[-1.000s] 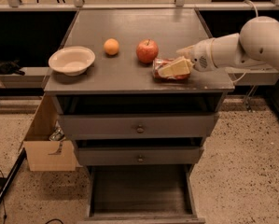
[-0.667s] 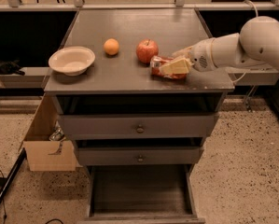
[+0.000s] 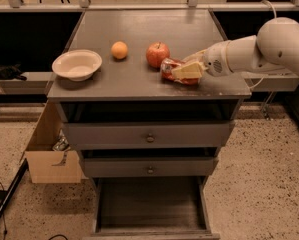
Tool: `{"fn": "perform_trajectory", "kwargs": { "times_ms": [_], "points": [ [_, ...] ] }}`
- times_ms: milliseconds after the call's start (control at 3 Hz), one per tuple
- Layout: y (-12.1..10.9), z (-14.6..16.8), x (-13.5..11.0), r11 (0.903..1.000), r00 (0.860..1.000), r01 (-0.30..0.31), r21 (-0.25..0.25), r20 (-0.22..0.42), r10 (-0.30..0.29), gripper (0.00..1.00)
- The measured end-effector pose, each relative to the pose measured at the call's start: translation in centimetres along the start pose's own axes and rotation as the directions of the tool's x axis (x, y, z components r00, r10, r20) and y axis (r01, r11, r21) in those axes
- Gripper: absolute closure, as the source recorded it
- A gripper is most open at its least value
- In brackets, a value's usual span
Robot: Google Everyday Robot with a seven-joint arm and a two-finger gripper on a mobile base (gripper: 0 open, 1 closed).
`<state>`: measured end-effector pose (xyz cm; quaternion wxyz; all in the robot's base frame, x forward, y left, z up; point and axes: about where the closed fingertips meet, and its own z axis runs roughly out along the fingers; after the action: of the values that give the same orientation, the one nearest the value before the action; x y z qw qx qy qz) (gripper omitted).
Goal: Place coke can into bottom drawer
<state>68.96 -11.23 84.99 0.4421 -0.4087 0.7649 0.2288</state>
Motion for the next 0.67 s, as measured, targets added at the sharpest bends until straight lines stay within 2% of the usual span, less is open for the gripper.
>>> {"fn": "perform_trajectory", "kwargs": {
  "times_ms": [333,667],
  "points": [
    [0.1,0.1,0.0,1.0000,1.000,0.002,-0.005,-0.002,-0.002,1.00],
    [0.2,-0.9,-0.4,0.9999,1.000,0.012,-0.008,-0.003,-0.012,1.00]
  ]
}}
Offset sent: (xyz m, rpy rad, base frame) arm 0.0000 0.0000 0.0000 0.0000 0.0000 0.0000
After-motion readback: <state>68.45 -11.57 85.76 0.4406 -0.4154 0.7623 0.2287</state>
